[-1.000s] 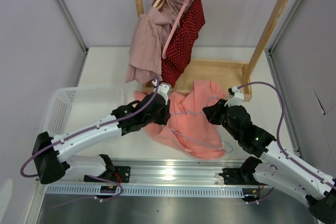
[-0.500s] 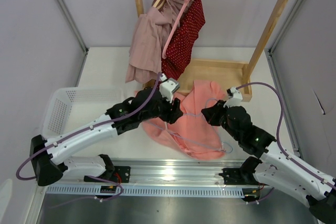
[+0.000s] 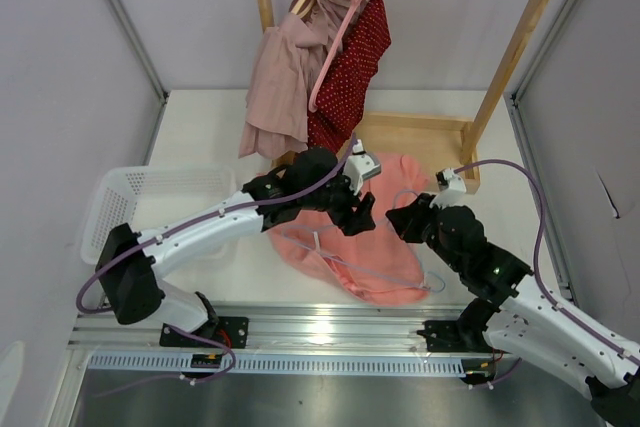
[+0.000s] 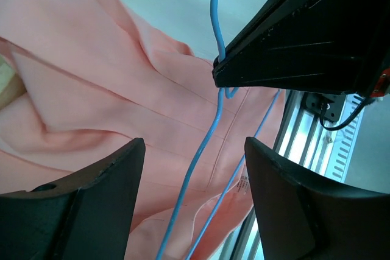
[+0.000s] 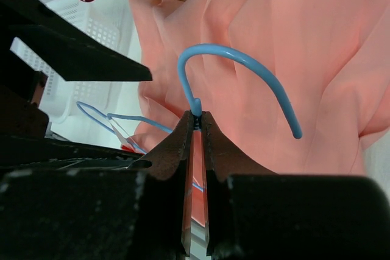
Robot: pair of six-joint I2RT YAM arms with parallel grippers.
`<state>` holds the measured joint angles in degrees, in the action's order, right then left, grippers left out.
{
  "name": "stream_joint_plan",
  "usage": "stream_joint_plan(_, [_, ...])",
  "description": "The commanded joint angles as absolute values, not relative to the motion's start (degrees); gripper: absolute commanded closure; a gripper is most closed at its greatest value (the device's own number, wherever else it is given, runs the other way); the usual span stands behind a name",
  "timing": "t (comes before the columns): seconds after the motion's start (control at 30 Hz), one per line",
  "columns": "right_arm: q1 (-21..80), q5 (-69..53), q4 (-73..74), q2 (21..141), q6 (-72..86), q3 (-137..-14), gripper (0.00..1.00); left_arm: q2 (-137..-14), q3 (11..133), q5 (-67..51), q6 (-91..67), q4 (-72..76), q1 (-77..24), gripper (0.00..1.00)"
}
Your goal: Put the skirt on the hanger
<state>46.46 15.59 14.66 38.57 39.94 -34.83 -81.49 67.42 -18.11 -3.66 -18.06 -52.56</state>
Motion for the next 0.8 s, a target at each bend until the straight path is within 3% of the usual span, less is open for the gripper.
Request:
stream_joint_plan(0.0, [46.93,16.08,13.89,37.44,39.11,-36.47,1.00,-83.58,70.93,-23.72,-0.18,-18.36,-52.12,0.28])
stream_joint_plan(0.27, [46.85,16.08,13.80,37.44,39.20,-36.56,1.00,-84.99,68.73,-29.70,-1.14,-16.35,-51.94,0.28])
stream_joint_plan(0.57, [46.93,16.26,14.06,37.71,39.02,-37.18,1.00,-86.83,67.94,-30.15,-1.49,-14.68,-51.94,0.37])
stream_joint_plan(0.77, [46.85,16.26,14.50,37.62,38.94,-37.70,1.00,-88.50,68.47,-30.15,-1.67,-13.98,-51.94,0.57])
